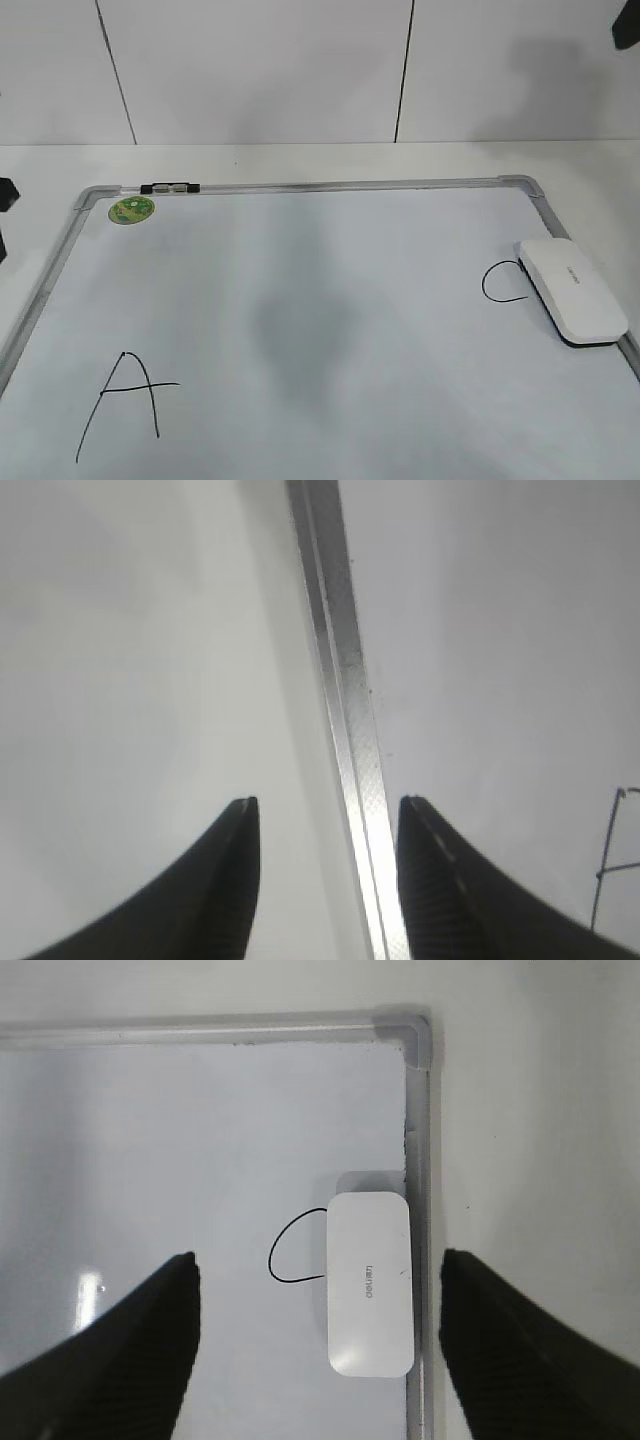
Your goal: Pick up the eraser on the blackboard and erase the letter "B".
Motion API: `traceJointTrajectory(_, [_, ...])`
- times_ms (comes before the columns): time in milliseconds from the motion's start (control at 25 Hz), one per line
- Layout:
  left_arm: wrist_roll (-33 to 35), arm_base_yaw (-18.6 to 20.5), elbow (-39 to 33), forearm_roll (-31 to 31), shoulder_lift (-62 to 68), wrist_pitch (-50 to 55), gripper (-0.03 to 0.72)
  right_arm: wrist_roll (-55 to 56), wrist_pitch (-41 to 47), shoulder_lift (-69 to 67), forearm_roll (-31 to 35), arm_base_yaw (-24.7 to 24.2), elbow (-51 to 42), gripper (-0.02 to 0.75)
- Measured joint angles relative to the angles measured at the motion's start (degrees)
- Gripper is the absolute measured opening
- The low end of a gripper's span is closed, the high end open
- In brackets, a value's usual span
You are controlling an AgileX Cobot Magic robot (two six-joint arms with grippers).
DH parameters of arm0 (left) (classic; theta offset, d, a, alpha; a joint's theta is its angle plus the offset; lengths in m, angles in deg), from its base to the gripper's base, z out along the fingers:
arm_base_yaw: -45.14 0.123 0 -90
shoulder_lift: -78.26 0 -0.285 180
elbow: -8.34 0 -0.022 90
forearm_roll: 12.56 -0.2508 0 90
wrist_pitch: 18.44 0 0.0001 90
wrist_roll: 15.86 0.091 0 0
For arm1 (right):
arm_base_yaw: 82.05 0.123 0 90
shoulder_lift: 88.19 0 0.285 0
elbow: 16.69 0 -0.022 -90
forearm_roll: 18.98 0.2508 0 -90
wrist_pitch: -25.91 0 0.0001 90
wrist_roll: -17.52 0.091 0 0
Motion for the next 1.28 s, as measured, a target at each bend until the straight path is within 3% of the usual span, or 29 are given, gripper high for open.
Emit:
traceJointTrajectory(280, [0.0,0.0,0.2,0.3,-11.3,6.9,0.338,0.0,0.3,12.8,1.0,0.0,-5.9,0.59])
traceJointTrajectory(560, [0.0,0.0,-0.2,2.5,-25.6,7.7,0.334,0.1,0.5,28.6,2.4,0.0,-19.6,0.59])
traceJointTrajectory(880, [0.0,0.0,-6.6,3.2,-42.8,8.9,0.331,0.6,0.8,44.8,2.5,0.0,-35.1,0.589])
traceJointTrajectory(1280, [0.1,0.0,-17.6,2.5,-69.1,9.6,0.284,-1.7,0.9,59.6,2.5,0.0,-47.8,0.589])
